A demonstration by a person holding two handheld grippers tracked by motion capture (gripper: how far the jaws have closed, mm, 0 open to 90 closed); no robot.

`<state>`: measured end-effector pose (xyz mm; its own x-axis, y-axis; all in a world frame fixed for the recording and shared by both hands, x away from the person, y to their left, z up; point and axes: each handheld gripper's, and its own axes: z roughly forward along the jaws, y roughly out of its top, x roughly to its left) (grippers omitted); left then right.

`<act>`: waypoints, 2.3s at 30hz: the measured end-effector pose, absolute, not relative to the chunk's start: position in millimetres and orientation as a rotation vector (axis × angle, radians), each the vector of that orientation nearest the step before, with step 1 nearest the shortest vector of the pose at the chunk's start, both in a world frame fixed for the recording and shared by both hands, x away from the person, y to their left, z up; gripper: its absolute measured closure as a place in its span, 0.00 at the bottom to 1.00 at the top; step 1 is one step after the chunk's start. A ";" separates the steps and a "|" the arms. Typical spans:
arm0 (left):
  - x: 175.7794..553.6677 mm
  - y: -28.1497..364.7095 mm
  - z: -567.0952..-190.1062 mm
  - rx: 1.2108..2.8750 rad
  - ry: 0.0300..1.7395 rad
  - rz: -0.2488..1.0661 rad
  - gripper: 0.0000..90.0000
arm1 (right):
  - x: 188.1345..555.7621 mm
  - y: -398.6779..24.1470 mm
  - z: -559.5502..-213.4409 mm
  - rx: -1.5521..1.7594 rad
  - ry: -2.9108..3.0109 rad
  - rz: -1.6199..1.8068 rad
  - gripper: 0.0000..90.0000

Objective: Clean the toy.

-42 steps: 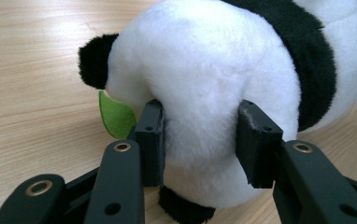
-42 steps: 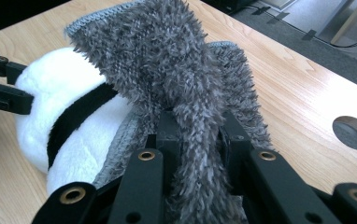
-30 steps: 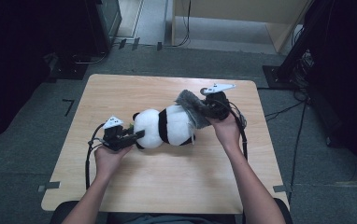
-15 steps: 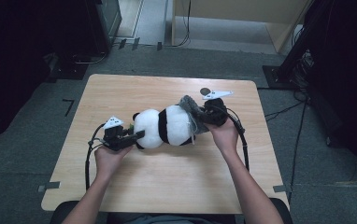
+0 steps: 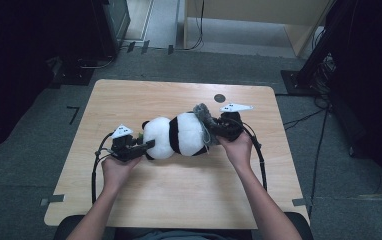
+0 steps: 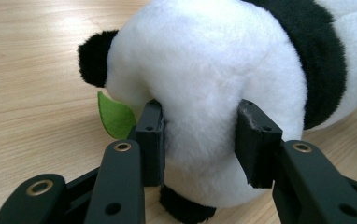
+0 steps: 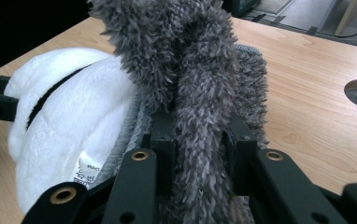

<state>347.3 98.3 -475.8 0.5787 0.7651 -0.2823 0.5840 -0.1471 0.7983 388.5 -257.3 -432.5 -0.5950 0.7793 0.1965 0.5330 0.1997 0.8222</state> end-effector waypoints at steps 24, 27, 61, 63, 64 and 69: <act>347.0 98.5 -475.3 1.832 1.101 0.226 0.65 | 382.3 -253.3 -485.8 1.300 2.347 1.071 0.84; 346.8 98.8 -475.2 1.833 1.101 0.225 0.65 | 383.0 -258.0 -483.5 1.323 2.330 1.091 0.84; 348.0 98.7 -475.2 1.829 1.110 0.218 0.65 | 403.9 -248.8 -417.3 1.294 2.214 1.318 0.84; 347.9 98.1 -475.3 1.828 1.110 0.221 0.65 | 402.9 -248.6 -421.0 1.290 2.208 1.317 0.84; 347.8 97.9 -475.2 1.828 1.110 0.222 0.66 | 402.3 -248.5 -423.2 1.283 2.204 1.318 0.84; 348.5 98.5 -475.8 1.824 1.105 0.215 0.66 | 401.8 -251.8 -430.3 1.322 2.182 1.372 0.84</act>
<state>348.5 98.5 -475.8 0.5747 0.7607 -0.3017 0.5920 -0.1320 0.7950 401.8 -251.8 -430.3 -0.5602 0.7918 0.2436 0.5625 0.1477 0.8135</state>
